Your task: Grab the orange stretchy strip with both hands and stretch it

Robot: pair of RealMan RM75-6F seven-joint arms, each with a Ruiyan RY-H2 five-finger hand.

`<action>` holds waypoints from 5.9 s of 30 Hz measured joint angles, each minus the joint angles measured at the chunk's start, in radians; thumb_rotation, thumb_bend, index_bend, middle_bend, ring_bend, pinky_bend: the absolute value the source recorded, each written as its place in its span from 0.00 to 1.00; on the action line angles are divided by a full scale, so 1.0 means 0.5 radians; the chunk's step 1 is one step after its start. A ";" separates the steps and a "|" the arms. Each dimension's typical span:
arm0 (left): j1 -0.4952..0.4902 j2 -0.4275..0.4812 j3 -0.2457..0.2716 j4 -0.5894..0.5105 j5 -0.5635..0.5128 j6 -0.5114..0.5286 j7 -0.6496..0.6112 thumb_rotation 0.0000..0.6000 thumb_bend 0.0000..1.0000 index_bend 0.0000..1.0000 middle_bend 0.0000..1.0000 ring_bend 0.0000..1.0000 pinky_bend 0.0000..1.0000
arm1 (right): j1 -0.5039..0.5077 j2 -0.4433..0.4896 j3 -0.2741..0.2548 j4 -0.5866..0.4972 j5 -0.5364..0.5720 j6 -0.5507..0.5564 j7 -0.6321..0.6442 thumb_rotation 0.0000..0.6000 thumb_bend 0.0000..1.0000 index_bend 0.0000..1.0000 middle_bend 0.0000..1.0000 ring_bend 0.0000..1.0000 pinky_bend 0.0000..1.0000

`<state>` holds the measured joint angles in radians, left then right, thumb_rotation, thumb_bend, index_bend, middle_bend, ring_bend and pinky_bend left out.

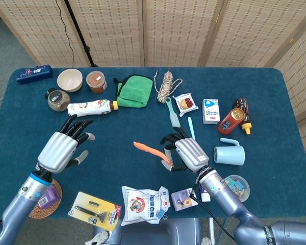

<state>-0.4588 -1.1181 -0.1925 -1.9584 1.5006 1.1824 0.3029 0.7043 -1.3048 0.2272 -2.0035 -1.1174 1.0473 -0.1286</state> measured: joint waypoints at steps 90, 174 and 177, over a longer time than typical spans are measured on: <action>-0.500 -0.754 -0.045 0.145 -0.523 -0.053 0.176 1.00 0.50 0.67 0.23 0.21 0.09 | 0.001 0.030 0.017 -0.202 0.075 0.010 0.042 1.00 0.62 0.74 0.34 0.28 0.06; -0.192 0.107 -0.061 0.289 -0.336 0.158 -0.274 1.00 0.50 0.72 0.27 0.24 0.10 | -0.165 0.311 -0.091 -0.035 -0.003 -0.076 0.205 1.00 0.63 0.75 0.35 0.32 0.08; -0.181 0.116 -0.069 0.313 -0.351 0.159 -0.306 1.00 0.50 0.72 0.27 0.24 0.10 | -0.171 0.312 -0.093 -0.025 -0.006 -0.079 0.216 1.00 0.63 0.75 0.35 0.32 0.08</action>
<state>-0.5494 -1.0599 -0.2268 -1.8021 1.3249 1.2620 0.1497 0.6188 -1.1489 0.1809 -2.0159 -1.1204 1.0077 -0.0204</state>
